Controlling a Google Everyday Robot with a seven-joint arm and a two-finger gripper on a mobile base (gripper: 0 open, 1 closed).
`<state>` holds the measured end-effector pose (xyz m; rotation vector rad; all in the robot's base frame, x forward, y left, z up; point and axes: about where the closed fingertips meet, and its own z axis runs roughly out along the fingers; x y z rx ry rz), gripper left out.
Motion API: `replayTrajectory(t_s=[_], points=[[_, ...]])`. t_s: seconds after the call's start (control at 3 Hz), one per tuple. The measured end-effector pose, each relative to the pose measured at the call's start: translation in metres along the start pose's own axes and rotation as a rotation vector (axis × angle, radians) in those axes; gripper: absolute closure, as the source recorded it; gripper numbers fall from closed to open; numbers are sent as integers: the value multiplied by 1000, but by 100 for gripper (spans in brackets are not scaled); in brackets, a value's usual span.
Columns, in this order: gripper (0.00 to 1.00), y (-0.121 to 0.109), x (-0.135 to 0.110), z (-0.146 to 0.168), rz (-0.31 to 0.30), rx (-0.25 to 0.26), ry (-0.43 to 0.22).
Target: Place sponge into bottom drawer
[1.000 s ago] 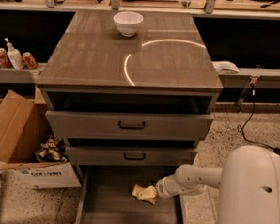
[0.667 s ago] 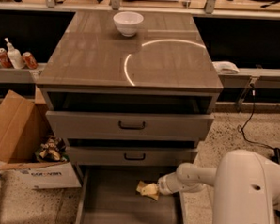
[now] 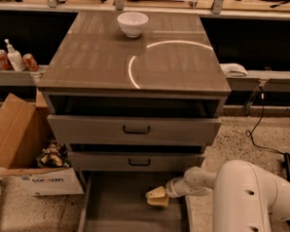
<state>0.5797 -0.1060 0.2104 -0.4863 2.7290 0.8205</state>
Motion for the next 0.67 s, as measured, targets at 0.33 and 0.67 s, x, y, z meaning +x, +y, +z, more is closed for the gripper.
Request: replayTrajectory(t_s=[0.33,0.67], points=[[0,-23,18,-45,58,37,-66],[0,-32,59,-97,132,78,-131]])
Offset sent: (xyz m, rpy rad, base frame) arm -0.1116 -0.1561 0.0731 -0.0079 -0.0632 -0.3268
